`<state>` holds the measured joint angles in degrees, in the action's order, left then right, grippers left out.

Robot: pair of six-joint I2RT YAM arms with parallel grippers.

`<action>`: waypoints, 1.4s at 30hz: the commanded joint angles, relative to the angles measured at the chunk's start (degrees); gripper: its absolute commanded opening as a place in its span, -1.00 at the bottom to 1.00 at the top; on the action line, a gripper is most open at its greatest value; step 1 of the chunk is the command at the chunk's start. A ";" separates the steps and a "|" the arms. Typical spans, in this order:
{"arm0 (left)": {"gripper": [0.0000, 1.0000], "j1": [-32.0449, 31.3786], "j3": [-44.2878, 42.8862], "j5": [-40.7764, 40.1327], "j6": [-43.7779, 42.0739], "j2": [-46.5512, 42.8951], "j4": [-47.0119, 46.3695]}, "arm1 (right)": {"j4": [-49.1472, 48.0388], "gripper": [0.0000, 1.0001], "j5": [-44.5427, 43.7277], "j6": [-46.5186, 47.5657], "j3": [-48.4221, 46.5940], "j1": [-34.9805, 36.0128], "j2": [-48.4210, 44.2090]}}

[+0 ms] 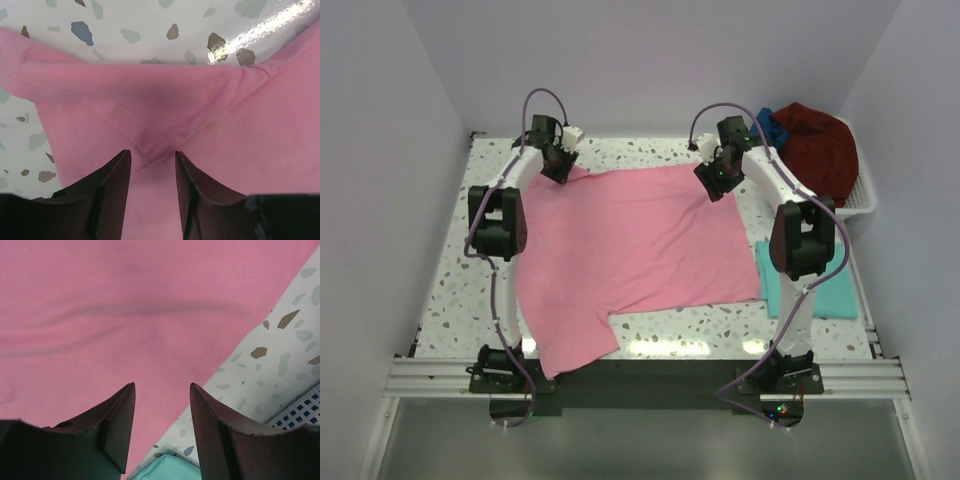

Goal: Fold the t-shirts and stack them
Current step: Flatten the tshirt out

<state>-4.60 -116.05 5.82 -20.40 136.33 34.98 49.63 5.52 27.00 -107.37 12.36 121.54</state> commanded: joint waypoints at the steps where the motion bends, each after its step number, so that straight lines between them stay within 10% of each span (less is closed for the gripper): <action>1: -0.09 0.03 -2.60 -2.39 -2.01 0.60 0.70 | 0.38 0.02 -0.07 0.33 -1.17 -0.06 -1.39; 19: -0.45 0.03 -5.59 -1.87 -2.71 3.06 1.84 | -0.14 0.01 -1.39 1.74 -0.47 -0.23 -2.18; 26: -1.00 -0.06 -6.29 -1.34 -2.89 3.15 2.11 | -0.23 -0.02 -1.74 2.17 0.32 -0.23 -2.18; 42: -1.00 -5.68 -5.94 -2.57 -3.59 0.60 -18.18 | -1.81 -0.05 -1.92 2.61 5.51 -0.23 -4.82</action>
<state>-8.73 -120.20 3.20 -23.22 138.98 27.40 48.71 4.01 28.97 -102.35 12.36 120.77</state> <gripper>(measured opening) 0.013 0.480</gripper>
